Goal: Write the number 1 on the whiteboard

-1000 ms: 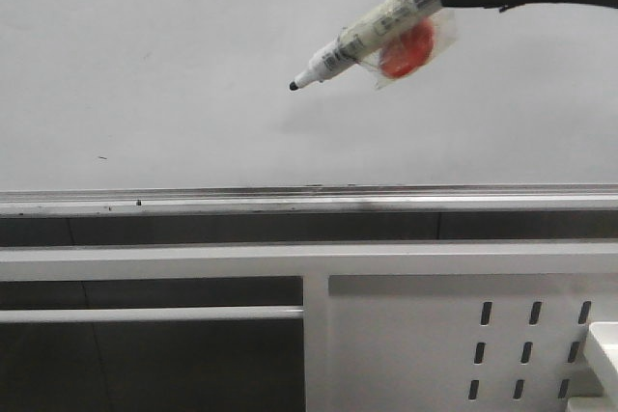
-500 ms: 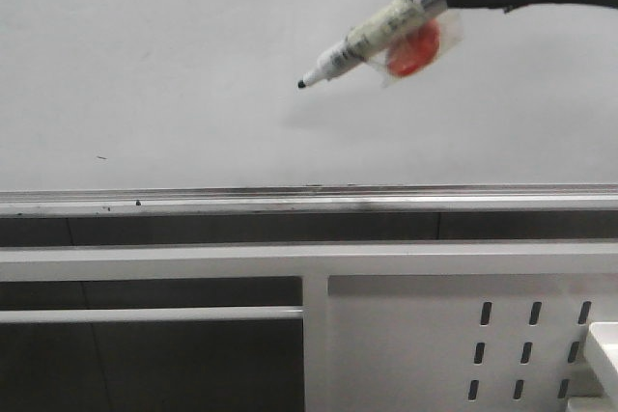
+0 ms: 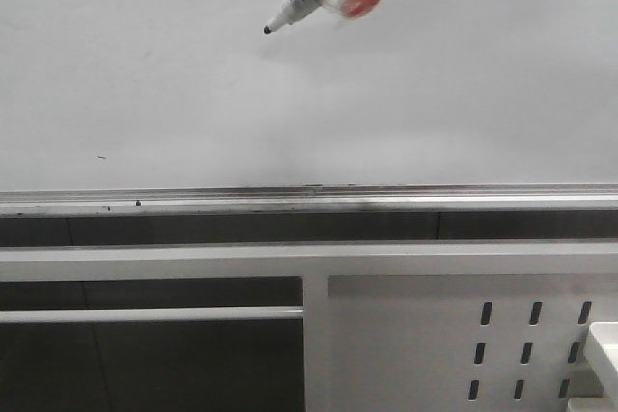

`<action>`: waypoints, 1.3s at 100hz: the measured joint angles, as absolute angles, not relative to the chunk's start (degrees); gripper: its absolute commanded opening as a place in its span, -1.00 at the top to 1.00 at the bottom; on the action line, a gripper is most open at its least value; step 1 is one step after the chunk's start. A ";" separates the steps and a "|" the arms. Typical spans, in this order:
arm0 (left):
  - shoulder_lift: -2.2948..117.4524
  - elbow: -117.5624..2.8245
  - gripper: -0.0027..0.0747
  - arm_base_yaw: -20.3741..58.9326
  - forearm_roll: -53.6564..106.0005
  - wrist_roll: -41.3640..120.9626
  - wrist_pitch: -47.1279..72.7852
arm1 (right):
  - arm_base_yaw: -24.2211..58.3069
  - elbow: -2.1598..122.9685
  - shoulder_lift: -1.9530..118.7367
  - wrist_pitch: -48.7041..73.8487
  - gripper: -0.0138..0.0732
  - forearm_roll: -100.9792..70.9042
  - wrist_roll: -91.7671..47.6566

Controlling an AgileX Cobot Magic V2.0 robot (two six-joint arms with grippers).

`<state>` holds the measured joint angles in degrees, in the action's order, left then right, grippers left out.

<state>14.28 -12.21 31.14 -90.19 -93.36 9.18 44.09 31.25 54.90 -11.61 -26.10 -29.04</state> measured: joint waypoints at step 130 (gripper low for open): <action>14.28 -12.21 0.98 31.14 -90.19 -93.36 11.00 | 40.36 33.09 66.53 -10.97 0.80 -26.19 -30.27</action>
